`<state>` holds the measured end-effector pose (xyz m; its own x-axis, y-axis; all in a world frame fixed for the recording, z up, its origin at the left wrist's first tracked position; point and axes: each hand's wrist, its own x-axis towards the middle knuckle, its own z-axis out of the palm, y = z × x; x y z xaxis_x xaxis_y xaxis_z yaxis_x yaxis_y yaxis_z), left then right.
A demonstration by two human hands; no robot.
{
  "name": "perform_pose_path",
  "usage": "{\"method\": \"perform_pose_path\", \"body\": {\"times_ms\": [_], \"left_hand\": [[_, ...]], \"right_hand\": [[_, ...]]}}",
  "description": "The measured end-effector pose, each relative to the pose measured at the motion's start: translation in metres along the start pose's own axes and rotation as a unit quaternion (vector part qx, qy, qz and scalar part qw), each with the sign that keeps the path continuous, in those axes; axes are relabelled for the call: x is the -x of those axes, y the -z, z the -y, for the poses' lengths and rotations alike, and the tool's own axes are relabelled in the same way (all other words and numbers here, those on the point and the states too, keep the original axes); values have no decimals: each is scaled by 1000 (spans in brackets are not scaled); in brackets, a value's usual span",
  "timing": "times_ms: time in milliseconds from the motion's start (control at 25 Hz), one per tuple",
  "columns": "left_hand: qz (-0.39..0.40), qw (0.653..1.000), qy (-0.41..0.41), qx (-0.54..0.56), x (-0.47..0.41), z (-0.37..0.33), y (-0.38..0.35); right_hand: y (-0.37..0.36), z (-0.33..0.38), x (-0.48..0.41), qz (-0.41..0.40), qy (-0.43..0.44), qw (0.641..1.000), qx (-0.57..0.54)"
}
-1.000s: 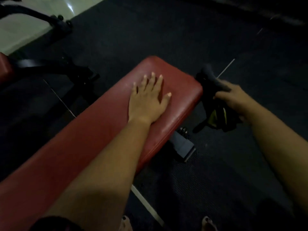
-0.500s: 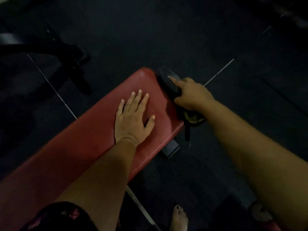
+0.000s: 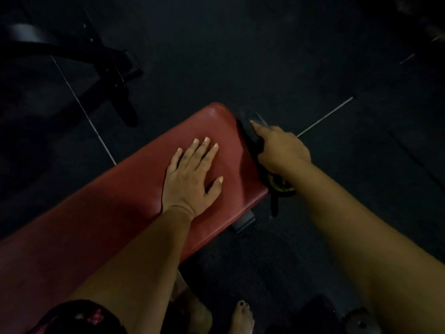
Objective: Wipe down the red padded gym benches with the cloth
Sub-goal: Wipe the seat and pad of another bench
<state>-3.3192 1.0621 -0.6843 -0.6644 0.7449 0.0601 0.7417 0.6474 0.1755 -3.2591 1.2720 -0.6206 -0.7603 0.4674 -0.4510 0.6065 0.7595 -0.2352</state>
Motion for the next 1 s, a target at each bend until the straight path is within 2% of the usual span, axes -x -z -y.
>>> {"method": "perform_pose_path", "body": {"times_ms": [80,200,280,400,480,560,640,760,800,880,960,1000], "left_hand": [[-5,1000,-2,6,0,-2,-1],[3,1000,1,11,0,1,0],[20,1000,2,4,0,0,2],[31,1000,4,4,-1,-1,4],[36,999,4,7,-1,0,4],[47,999,3,0,0,-1,5],[60,998,9,-8,1,2,6],[93,995,-9,21,-4,1,20],[95,994,12,45,-2,2,28],[62,987,129,77,8,19,43],[23,967,245,58,31,54,49],[18,964,265,35,45,74,50]], "right_hand": [[-11,-29,17,32,-42,998,-31],[-21,-52,46,79,-105,981,-146],[-12,-52,40,68,-120,982,-131],[26,-12,-9,-61,-36,987,-142],[43,31,-45,-92,42,984,-144],[39,64,-62,-62,68,994,-67],[22,79,-59,-19,52,998,13],[18,68,-60,12,-5,1000,2],[22,64,-62,45,-26,999,-15],[33,64,-65,104,-59,993,-7],[37,81,-69,87,-59,992,73],[36,96,-68,52,-51,990,122]]}}
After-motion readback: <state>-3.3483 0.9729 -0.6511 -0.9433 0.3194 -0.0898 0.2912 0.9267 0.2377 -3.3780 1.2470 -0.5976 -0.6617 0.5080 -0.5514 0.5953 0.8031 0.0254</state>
